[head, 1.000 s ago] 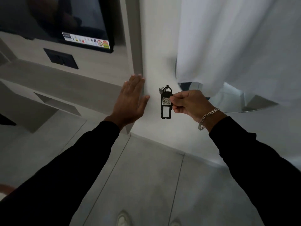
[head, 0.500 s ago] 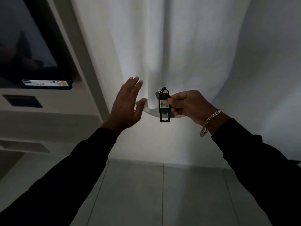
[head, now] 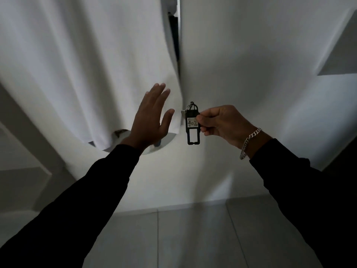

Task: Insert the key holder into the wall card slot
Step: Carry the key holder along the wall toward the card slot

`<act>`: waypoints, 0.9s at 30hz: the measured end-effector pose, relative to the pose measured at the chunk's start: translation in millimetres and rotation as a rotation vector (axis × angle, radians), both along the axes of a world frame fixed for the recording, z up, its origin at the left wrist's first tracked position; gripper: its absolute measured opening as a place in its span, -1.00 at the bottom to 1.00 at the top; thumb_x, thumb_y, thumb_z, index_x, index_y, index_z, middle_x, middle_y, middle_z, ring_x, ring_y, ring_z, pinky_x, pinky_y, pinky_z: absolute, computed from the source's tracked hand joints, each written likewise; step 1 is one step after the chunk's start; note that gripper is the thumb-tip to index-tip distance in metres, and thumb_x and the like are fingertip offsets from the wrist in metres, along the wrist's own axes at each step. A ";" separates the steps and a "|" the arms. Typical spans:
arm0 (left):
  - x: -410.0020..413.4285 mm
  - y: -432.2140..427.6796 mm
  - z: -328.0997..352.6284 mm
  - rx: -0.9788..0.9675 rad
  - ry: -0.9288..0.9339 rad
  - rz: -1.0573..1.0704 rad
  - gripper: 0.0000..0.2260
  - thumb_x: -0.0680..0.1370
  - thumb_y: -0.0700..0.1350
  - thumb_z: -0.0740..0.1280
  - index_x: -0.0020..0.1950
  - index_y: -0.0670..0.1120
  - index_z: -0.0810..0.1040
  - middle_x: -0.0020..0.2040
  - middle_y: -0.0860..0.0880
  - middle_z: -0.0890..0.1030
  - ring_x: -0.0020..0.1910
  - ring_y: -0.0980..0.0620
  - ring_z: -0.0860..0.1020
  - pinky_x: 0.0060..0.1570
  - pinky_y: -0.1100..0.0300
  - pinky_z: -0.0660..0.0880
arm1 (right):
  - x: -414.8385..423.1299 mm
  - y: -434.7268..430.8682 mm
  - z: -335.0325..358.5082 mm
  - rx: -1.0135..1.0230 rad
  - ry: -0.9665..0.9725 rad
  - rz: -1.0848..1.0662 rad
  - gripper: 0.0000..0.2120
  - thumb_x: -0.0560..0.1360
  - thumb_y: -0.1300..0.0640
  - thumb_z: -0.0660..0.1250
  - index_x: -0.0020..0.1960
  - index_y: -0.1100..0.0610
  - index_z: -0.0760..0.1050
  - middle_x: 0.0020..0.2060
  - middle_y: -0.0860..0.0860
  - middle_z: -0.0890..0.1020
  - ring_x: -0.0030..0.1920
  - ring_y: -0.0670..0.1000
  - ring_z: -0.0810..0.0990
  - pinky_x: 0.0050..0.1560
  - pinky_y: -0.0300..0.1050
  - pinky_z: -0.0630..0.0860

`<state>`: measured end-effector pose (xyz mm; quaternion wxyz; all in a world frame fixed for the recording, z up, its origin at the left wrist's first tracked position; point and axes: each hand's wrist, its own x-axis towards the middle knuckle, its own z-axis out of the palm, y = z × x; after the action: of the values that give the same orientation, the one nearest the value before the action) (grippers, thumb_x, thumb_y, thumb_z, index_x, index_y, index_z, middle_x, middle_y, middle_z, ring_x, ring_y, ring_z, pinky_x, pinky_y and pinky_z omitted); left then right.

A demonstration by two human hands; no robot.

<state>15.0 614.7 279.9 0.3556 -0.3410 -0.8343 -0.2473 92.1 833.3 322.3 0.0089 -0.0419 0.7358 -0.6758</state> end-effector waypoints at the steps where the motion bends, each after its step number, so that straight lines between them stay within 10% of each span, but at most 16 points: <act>1: -3.0 19.7 2.9 0.003 -0.001 -0.007 -0.53 0.66 0.00 0.18 0.48 -0.25 0.35 0.53 -0.23 0.34 0.57 -0.19 0.22 0.53 -0.23 0.21 | -0.6 18.7 2.1 0.008 0.002 -0.003 -0.94 0.44 0.26 0.39 -0.12 0.26 0.60 -0.29 0.12 0.61 -0.36 -0.03 0.53 -0.34 -0.27 0.55; 27: -183.2 438.0 74.3 0.030 0.262 -0.275 -0.48 0.64 -0.07 0.19 0.53 -0.30 0.24 0.56 -0.32 0.24 0.58 -0.32 0.11 0.57 -0.23 -0.04 | -128.9 399.2 32.0 -0.018 0.086 -0.226 -0.95 0.44 0.29 0.36 -0.12 0.24 0.59 -0.30 0.13 0.59 -0.37 -0.07 0.56 -0.32 -0.27 0.58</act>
<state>-168.2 1052.7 354.2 0.4292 -0.4759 -0.7225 -0.2593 -36.8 1232.5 354.3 -0.0991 0.0123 0.7293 -0.6768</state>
